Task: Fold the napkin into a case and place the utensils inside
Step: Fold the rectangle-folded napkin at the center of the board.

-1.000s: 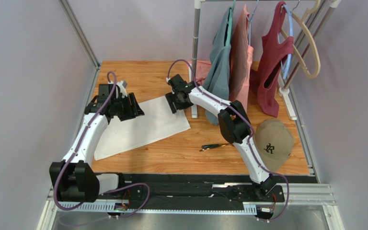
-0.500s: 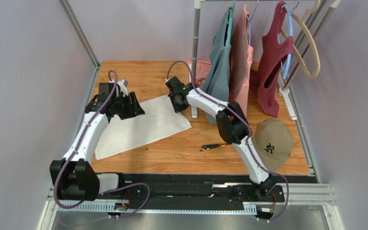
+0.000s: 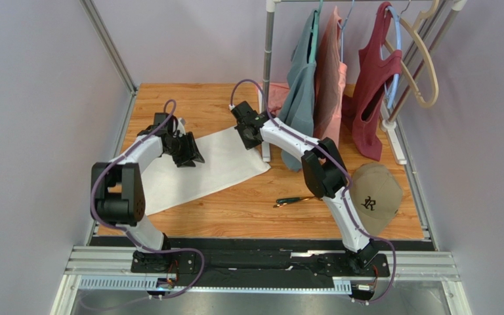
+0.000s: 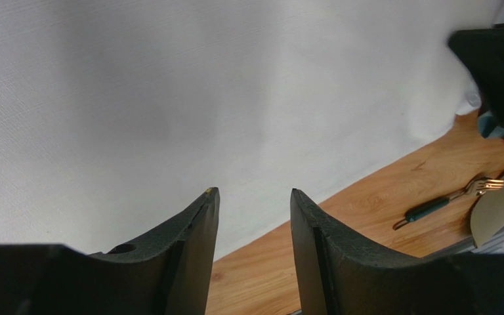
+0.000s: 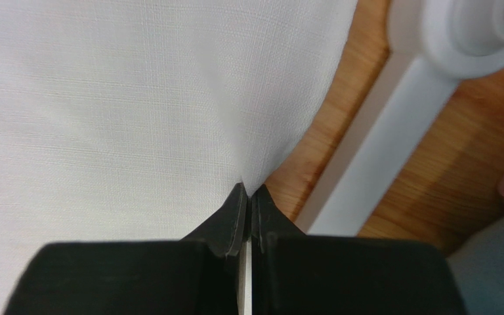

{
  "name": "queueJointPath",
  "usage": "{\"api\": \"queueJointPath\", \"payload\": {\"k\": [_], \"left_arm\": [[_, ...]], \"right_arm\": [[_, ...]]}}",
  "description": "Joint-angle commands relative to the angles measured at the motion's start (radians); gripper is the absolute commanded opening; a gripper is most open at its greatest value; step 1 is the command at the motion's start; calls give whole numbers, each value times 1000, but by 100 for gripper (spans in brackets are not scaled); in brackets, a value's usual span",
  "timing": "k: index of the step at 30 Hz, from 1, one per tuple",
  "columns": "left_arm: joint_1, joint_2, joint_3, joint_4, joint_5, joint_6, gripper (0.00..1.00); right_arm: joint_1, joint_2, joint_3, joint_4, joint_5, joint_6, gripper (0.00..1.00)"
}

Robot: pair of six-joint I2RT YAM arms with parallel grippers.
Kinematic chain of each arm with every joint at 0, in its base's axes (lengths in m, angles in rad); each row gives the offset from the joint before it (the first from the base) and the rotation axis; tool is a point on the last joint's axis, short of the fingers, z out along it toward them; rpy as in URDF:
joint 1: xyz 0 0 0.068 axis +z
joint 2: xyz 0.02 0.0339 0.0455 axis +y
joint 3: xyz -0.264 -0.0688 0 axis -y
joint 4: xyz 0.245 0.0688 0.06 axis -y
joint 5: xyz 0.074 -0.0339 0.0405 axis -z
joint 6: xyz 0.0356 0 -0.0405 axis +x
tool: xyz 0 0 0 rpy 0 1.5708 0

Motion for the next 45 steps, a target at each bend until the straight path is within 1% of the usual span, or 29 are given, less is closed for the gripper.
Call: {"api": "queueJointPath", "payload": {"k": [1,5,6,7,9,10,12,15,17,18,19,21,22,23,24,25,27,29,31,33,35,37,39,41,42,45], "left_arm": [[-8,191,103,88,44,-74,51],[-53,333,206,97,46,-137,50],[-65,355,262,82,49,-145,50],[-97,385,287,85,49,-154,50],[-125,425,359,85,72,-188,50],[-149,463,381,85,102,-199,50],[-166,487,415,87,115,-222,50],[-166,468,383,128,133,-246,50],[-162,412,378,96,115,-202,51],[-159,384,370,49,82,-182,51],[-150,322,360,27,64,-142,53],[-101,254,308,-8,57,-116,54],[-76,194,288,-16,70,-98,54],[-9,168,269,-37,92,-84,54],[20,145,236,-47,125,-68,54],[53,110,220,-59,123,-32,54],[122,100,208,-117,77,17,54],[139,138,212,-168,66,74,54],[133,195,206,-174,92,85,51],[114,226,173,-116,93,64,51],[72,247,151,-61,92,18,51],[35,292,153,-41,115,-27,51],[-4,280,156,-12,84,-71,51],[-36,280,142,57,109,-117,51],[-47,302,146,74,159,-155,51],[-96,358,183,96,196,-188,51]], "right_arm": [[-42,-138,16,22,9,-99,0],[-59,-190,15,28,14,-128,0],[-62,-200,18,22,15,-129,0],[-67,-209,15,22,21,-131,0],[-75,-238,4,25,18,-131,0],[-78,-247,3,28,17,-131,0],[-82,-259,9,34,-3,-132,0],[-84,-258,30,33,-63,-110,0],[-81,-256,35,36,-84,-91,0],[-79,-253,38,36,-93,-77,0],[-79,-247,52,34,-103,-73,0],[-72,-240,65,26,-98,-63,0],[-70,-232,73,22,-101,-56,0],[-64,-229,90,19,-101,-51,0],[-59,-226,99,13,-101,-44,0],[-52,-221,105,13,-104,-24,0],[-36,-212,134,8,-104,5,0],[-16,-192,170,0,-109,53,0],[0,-180,191,-1,-106,70,0],[7,-171,210,-3,-107,90,0],[8,-172,213,-1,-120,107,0],[10,-190,204,3,-121,108,0],[10,-209,193,16,-132,110,0],[8,-223,176,20,-126,110,0],[8,-229,167,25,-121,110,0],[-7,-250,142,36,-136,116,0]]}}
